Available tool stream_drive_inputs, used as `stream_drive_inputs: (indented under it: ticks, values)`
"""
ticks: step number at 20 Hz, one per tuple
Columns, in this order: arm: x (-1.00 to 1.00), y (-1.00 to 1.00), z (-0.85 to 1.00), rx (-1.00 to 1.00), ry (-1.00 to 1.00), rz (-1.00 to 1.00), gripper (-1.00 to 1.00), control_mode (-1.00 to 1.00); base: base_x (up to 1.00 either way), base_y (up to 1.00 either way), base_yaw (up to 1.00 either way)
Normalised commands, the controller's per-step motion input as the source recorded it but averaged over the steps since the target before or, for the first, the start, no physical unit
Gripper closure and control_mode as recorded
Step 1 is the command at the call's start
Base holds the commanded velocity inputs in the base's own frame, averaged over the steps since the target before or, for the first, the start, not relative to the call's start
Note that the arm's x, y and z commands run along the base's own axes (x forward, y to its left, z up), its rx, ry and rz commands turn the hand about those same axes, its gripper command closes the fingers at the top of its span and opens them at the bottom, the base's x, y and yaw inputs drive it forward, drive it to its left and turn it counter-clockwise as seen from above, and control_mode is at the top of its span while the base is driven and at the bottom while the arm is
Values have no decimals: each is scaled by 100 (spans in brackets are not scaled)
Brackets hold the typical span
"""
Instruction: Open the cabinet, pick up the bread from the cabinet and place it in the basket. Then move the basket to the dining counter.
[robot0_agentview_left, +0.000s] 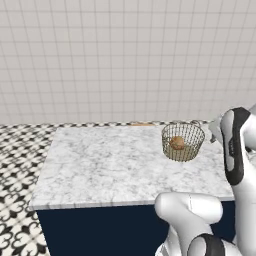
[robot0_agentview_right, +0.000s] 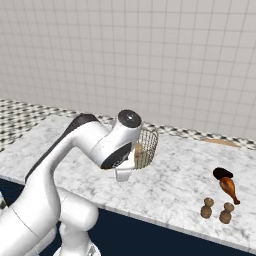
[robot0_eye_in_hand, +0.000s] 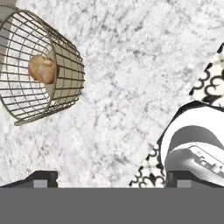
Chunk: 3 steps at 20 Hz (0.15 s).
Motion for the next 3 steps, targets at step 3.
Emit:
stream_drive_inputs:
  ticks: [3]
  values:
    - [-100,67,44,-20,-4,40,-100,-100,0,0,0]
